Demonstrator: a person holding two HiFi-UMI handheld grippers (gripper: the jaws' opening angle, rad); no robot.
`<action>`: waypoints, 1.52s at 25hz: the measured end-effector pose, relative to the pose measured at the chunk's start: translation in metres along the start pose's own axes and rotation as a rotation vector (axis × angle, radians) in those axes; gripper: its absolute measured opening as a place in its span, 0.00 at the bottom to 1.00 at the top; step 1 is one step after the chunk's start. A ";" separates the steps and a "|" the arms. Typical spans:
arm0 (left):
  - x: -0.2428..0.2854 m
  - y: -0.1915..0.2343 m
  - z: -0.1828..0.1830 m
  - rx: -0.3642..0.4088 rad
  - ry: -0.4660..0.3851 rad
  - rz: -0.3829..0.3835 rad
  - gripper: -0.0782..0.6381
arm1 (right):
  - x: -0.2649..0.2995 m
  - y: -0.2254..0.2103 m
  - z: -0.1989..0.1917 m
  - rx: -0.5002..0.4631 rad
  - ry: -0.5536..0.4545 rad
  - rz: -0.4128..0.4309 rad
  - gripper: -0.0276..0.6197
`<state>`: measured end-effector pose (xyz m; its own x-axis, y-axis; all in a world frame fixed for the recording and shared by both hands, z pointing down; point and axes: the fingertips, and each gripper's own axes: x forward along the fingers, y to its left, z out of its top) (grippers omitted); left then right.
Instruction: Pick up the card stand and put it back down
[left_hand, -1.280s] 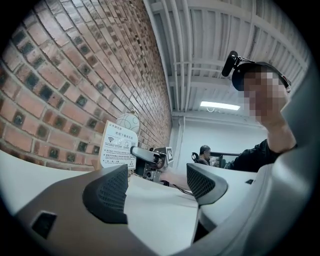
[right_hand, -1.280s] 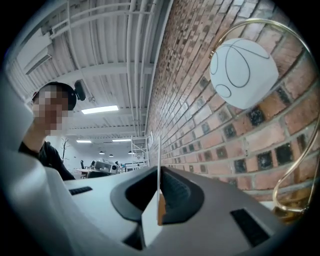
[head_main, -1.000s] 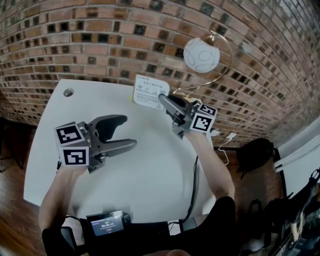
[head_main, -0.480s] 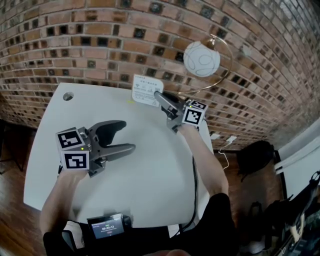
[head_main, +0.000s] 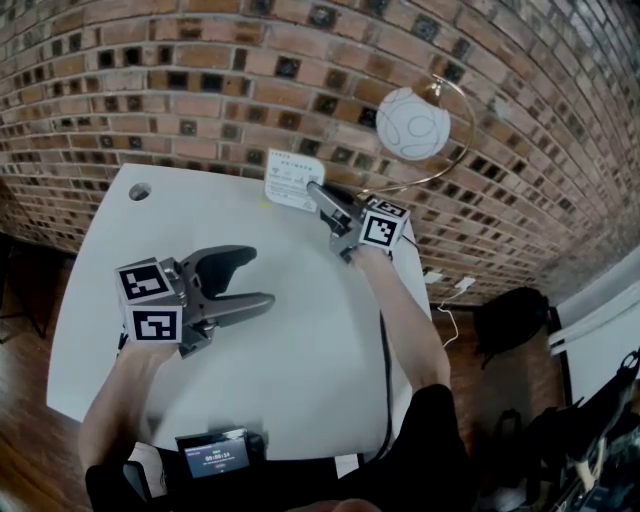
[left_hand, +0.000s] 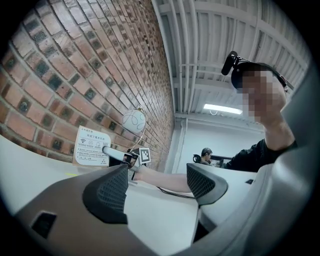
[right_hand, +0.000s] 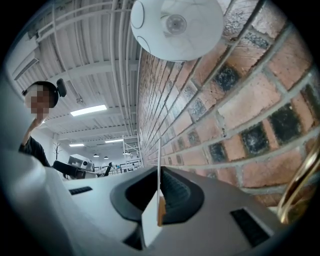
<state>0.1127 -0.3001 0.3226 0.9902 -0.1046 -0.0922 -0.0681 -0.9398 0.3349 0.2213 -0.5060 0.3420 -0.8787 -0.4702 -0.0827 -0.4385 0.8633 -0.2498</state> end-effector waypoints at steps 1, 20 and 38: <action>0.000 0.000 0.000 -0.001 0.000 0.000 0.61 | 0.002 -0.002 -0.001 0.000 0.004 -0.002 0.08; -0.002 0.005 -0.004 -0.010 0.004 0.009 0.61 | 0.055 -0.028 -0.037 0.009 0.122 -0.010 0.08; -0.002 0.005 -0.005 -0.019 0.007 0.009 0.61 | 0.048 -0.044 -0.060 -0.064 0.293 -0.103 0.13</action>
<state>0.1110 -0.3026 0.3292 0.9904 -0.1107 -0.0825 -0.0747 -0.9323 0.3538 0.1874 -0.5556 0.4068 -0.8422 -0.4906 0.2238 -0.5305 0.8282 -0.1809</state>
